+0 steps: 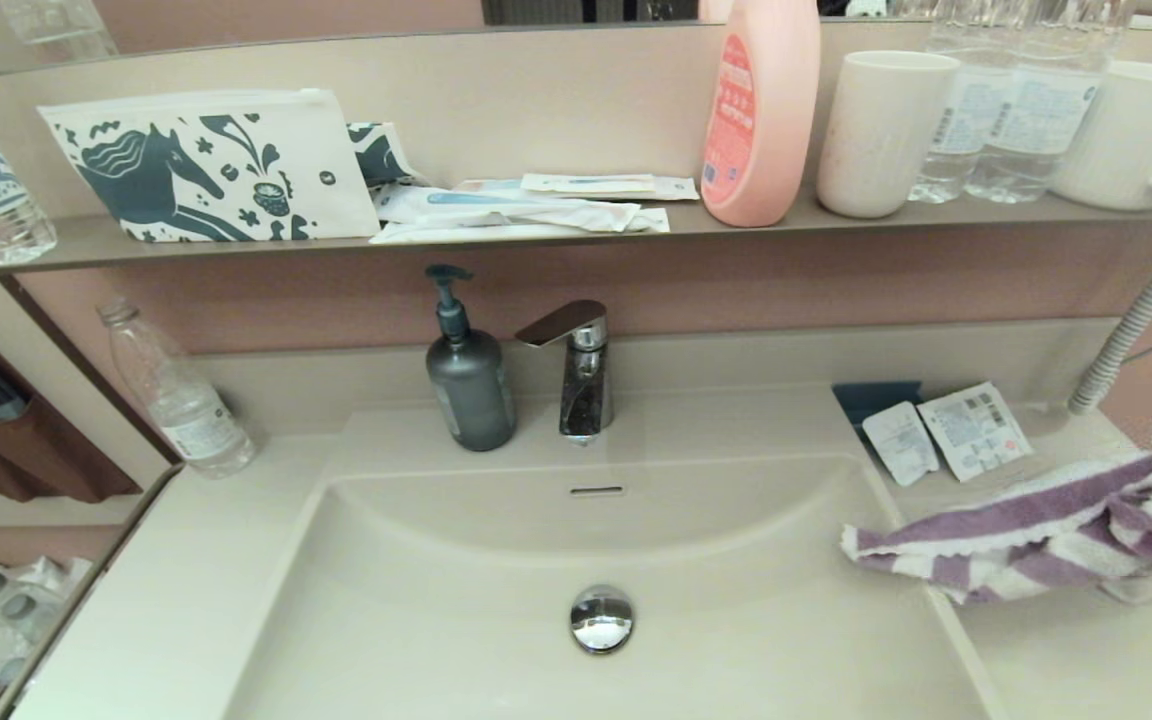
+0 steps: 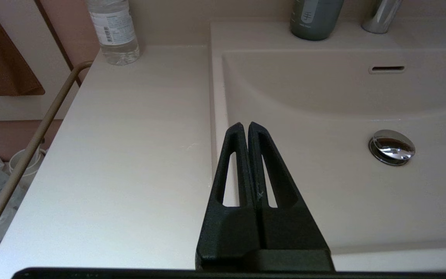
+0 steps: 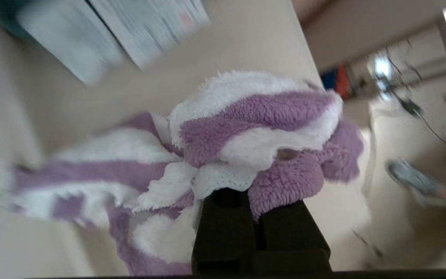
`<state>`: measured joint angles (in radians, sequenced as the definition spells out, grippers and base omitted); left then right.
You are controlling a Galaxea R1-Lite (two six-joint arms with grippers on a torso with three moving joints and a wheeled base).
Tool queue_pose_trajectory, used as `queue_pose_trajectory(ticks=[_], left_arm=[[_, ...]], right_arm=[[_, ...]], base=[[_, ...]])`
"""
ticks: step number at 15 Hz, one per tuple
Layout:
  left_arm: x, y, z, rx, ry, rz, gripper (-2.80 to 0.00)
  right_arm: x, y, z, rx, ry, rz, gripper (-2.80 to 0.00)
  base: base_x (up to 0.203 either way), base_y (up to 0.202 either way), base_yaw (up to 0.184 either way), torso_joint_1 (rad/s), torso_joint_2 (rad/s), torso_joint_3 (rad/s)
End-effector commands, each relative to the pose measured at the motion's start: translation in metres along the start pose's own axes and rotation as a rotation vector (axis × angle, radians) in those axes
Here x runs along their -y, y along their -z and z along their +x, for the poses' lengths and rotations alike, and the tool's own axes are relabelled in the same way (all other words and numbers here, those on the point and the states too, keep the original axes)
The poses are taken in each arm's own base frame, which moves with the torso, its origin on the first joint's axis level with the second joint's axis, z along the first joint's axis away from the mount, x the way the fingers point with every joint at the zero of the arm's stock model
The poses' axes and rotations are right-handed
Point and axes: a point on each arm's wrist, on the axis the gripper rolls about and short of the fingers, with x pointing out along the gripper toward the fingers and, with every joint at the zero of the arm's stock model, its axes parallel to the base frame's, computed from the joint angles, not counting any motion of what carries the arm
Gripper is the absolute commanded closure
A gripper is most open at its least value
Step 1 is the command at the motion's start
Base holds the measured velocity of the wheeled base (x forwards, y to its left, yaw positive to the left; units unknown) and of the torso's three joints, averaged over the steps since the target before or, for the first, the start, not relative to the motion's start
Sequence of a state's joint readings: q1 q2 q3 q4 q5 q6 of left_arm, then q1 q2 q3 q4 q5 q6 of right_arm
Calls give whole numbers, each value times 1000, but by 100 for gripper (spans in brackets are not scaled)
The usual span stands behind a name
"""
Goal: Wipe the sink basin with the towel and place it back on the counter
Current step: Wipe the sink
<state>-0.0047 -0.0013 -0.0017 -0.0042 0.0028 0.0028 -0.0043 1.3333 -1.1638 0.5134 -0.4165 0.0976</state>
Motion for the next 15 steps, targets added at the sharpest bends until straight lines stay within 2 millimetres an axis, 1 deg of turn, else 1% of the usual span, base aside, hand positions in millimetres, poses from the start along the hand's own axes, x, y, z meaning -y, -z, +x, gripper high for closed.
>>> queue_pose_trajectory(ticks=[1,3,5,9,11,13,14,15], left_arm=[[0,0,0,-1,0,0,0],[0,0,0,-1,0,0,0],[0,0,0,-1,0,0,0],[0,0,0,-1,0,0,0],[0,0,0,-1,0,0,0],[0,0,0,-1,0,0,0],[0,0,0,-1,0,0,0],[0,0,0,-1,0,0,0]], right_arm=[[12,10,-3,-99,37,-39,0],[13,27,-1,-192,39,-93,0],[11,40,4,-242,38,-122,0],[2,77,20,-343,25,-182,0],[-6,105,26,-405,0,-246,0],[-16,133,27,-455,-45,-338,0],[-21,145,31,-466,-59,-366,0],[-26,151,40,-477,-64,-383,0]], base=[[0,0,0,0,0,0],[0,0,0,0,0,0],[0,0,0,0,0,0],[0,0,0,0,0,0],[0,0,0,0,0,0],[0,0,0,0,0,0],[0,0,0,0,0,0],[0,0,0,0,0,0]])
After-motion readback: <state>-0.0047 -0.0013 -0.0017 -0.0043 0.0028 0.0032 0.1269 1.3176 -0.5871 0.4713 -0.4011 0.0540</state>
